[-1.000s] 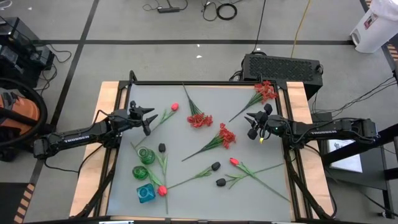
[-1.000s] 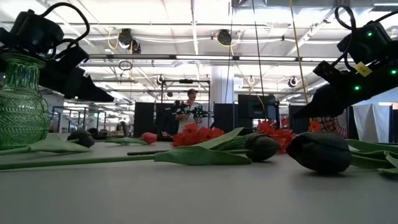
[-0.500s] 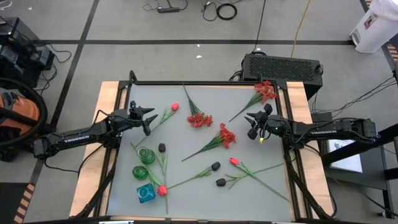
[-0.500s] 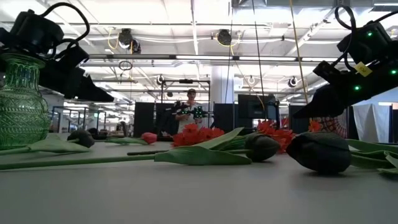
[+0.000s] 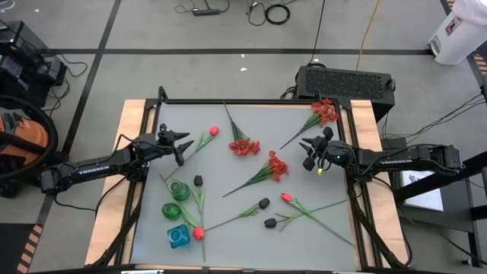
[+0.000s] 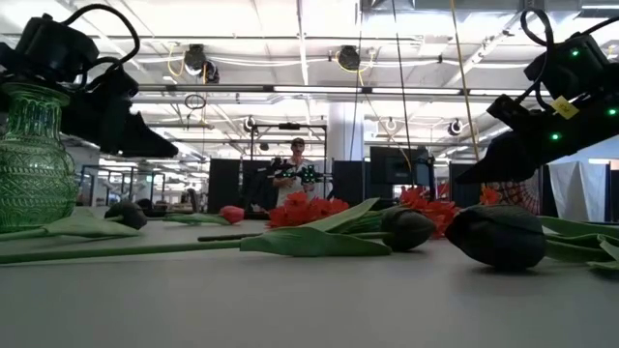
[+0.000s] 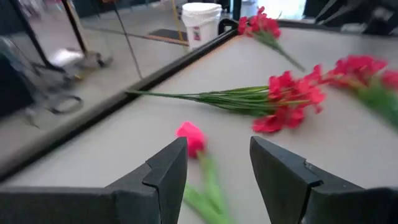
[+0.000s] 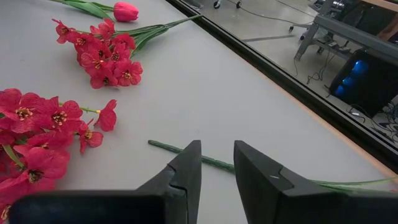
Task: Sort flowers into vase by color
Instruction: Put the top light orange flower into the bottom green vase
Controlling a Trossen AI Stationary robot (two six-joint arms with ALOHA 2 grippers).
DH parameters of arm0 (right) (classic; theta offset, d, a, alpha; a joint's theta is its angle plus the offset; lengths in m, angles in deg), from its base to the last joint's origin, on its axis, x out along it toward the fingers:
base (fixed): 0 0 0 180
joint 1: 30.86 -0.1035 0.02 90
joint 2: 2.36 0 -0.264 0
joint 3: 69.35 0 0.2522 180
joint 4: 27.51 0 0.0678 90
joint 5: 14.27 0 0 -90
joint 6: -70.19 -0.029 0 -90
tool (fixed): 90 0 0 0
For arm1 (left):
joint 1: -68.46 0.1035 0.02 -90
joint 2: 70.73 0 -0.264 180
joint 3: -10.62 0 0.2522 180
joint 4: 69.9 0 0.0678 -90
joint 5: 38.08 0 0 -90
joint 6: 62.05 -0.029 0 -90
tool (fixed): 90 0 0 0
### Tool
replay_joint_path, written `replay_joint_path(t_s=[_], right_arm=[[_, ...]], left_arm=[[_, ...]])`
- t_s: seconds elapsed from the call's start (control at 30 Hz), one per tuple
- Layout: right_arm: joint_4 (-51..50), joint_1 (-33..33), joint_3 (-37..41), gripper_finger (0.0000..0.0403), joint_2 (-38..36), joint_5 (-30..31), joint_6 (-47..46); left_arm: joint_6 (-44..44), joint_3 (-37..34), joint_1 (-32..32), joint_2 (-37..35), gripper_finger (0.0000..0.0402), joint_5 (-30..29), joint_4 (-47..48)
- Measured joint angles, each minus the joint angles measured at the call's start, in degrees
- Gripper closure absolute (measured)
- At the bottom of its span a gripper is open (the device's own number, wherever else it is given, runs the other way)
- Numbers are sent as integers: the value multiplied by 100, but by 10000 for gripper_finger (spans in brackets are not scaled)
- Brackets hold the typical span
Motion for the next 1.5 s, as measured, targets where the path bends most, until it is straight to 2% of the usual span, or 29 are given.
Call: replay_joint_path(t_s=[0.1,0.23,0.47,0.7,0.83,1.0,1.27,1.5], right_arm=[[0,1,0,316,2,-2,-1],[0,0,2,316,2,0,0],[0,0,0,316,2,-1,-1],[0,2,0,316,2,0,-2],[0,1,2,316,2,0,0],[0,0,0,316,0,0,-2],[0,0,2,316,2,0,0],[0,2,0,316,2,-2,-1]], left_arm=[[469,-1,0,0,219,62,-10],[610,47,0,-1,219,143,69],[1086,575,0,2,219,484,127],[1372,1568,0,227,219,503,1439],[1376,2252,0,619,219,510,2014],[1454,3022,0,1286,219,685,2283],[1804,4322,0,2765,219,791,3371],[1971,5042,0,3782,219,789,4214]])
